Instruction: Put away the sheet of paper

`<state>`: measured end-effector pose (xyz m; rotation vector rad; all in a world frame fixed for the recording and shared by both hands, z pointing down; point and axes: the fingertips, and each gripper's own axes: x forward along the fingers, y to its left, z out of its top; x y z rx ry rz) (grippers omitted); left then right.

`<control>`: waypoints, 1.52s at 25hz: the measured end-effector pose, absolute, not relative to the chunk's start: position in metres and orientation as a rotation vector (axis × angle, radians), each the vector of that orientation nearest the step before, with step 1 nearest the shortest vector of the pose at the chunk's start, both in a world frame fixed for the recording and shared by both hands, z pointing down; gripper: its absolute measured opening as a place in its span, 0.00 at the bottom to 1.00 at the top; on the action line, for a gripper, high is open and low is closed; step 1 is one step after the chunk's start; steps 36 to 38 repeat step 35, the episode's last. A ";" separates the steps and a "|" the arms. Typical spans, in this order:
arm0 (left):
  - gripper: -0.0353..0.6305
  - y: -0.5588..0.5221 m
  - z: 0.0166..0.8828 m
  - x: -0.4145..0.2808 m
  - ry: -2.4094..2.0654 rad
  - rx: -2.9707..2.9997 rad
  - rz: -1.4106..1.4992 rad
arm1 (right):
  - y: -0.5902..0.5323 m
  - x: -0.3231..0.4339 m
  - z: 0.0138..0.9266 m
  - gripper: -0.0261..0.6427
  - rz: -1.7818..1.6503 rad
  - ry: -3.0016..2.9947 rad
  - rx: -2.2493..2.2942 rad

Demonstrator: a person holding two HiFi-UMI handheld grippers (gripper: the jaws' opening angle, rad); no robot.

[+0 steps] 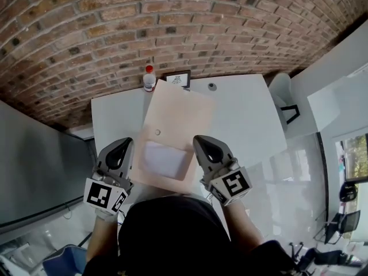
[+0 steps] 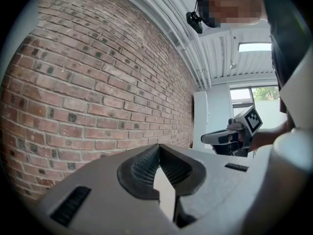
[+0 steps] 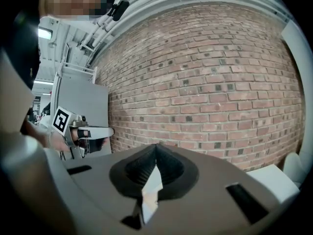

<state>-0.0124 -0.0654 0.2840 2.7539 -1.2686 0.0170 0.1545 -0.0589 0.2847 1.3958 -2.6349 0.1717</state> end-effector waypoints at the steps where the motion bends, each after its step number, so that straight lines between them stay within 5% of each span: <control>1: 0.06 -0.065 0.282 -0.012 -1.267 2.758 0.014 | -0.058 0.153 0.284 0.05 0.168 -2.638 1.398; 38: 0.06 -0.066 0.284 -0.007 -1.276 2.731 0.012 | -0.058 0.155 0.303 0.05 0.254 -2.632 1.399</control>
